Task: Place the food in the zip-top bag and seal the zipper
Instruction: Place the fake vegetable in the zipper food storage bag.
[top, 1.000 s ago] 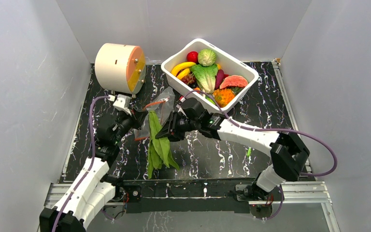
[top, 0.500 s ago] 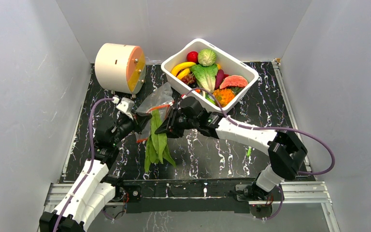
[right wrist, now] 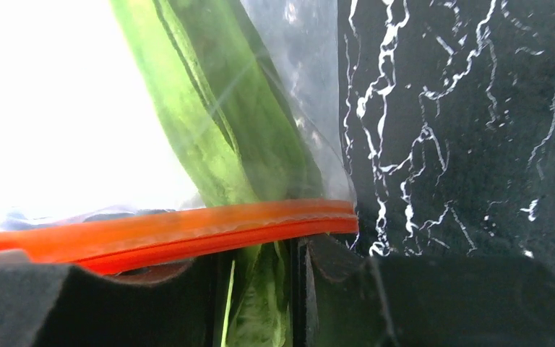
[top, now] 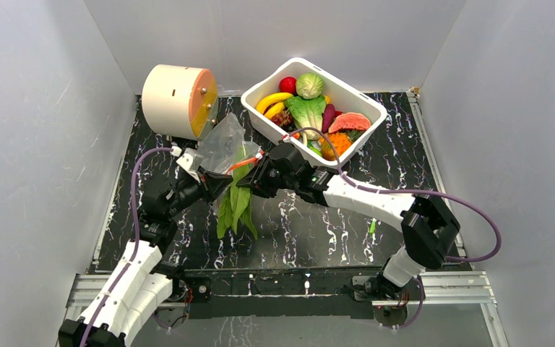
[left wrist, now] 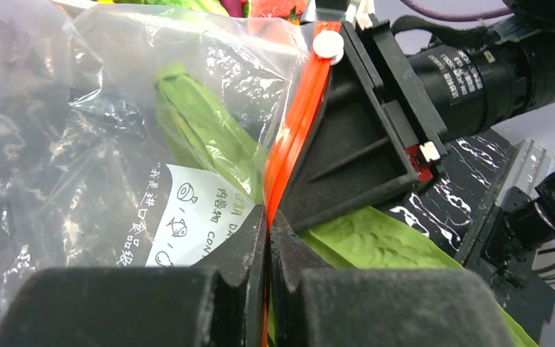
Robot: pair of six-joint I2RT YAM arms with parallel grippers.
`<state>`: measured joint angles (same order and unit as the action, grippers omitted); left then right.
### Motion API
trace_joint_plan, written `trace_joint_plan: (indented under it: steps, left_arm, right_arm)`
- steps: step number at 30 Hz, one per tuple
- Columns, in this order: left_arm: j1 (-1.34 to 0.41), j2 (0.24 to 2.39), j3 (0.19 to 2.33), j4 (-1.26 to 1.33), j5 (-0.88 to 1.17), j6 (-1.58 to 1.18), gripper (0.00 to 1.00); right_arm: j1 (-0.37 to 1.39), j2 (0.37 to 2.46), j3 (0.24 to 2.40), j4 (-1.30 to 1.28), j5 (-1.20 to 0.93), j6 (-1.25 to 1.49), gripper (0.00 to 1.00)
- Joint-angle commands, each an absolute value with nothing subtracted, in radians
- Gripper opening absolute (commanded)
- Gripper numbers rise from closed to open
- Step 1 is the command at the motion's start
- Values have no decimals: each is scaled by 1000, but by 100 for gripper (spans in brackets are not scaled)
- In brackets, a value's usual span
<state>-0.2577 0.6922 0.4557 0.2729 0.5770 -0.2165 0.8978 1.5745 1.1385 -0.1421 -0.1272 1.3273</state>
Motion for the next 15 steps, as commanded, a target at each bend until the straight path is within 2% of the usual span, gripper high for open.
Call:
trace_joint_plan:
  steps: [1,6,10,15]
  left_arm:
    - [-263,708,466,276,646,-247,0]
    - [-264,722,461,297,665,-266,0]
    - [-264,736,463,304,670,-292,0]
    - [-265,753,471,297,693,-325,0]
  right_arm:
    - [884,1529,1211,-107,-37,1286,29]
    - [881,1538,1229,-75,-56,1238,25]
    - [882,1569,1259,-69,-103,1209,27]
    - [882,1546,1204,12,-16,1213,25]
